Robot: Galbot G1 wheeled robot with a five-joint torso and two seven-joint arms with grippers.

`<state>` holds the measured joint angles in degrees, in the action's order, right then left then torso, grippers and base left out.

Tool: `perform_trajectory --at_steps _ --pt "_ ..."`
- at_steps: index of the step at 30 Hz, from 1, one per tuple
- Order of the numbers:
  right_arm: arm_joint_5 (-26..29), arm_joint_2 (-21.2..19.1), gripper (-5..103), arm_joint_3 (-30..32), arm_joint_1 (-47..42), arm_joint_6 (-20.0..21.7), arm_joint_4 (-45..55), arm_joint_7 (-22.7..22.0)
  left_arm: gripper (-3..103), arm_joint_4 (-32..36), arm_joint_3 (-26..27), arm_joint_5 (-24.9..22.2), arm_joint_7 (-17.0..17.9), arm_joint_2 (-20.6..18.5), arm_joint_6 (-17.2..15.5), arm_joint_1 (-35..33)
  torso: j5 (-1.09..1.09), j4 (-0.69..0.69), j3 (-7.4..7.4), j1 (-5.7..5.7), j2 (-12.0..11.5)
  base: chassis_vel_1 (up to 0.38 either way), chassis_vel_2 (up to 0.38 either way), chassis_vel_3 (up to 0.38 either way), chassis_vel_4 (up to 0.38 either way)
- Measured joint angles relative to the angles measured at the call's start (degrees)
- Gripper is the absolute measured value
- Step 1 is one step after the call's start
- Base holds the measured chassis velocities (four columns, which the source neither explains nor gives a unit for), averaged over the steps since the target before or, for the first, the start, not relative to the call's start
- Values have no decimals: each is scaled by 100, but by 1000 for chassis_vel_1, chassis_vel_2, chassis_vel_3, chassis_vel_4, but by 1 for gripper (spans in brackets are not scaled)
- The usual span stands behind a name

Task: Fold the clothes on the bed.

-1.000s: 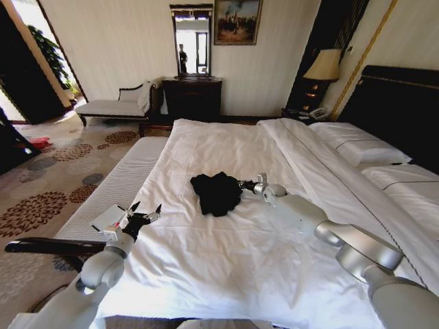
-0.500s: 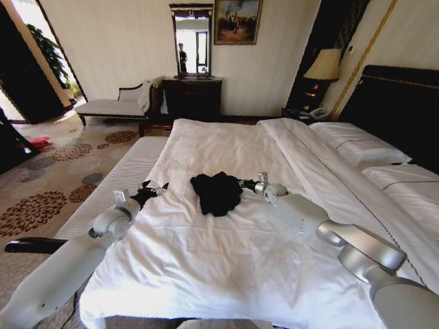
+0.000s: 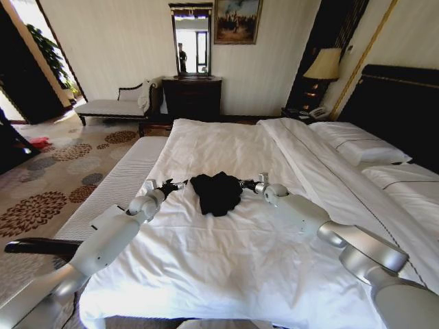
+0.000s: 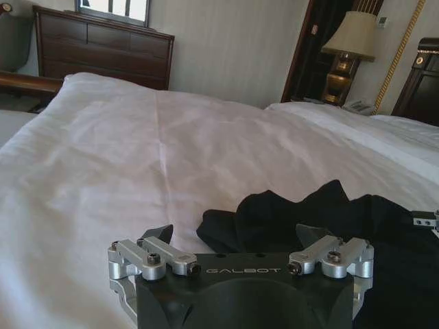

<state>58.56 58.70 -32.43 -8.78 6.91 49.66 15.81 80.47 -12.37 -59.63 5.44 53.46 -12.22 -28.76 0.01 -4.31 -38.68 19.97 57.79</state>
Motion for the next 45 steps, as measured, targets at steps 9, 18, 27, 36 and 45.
perform_trajectory --at_steps 9,18,27,36,45 --pt "5 -48 0 -46 -30 15 176 -6 100 -694 -87 -162 61 544 25 233 1 0 1 -1 0 0 0 0 0" --pt "16 -49 0 -69 -16 15 169 -5 90 -1054 -224 -141 17 873 89 489 0 0 0 -1 0 0 0 0 0" --pt "20 -74 0 -57 -22 16 191 -3 71 -1493 -367 -124 -49 1126 92 713 0 0 0 -1 1 0 0 0 0" --pt "62 -114 0 -50 -69 15 224 -29 74 -1922 -450 -155 -140 1310 110 888 0 -1 0 -1 0 0 0 0 0" --pt "80 -129 0 -26 -46 19 188 -42 64 -2112 -535 -91 -242 1428 153 923 -1 0 1 -1 1 0 0 0 0"
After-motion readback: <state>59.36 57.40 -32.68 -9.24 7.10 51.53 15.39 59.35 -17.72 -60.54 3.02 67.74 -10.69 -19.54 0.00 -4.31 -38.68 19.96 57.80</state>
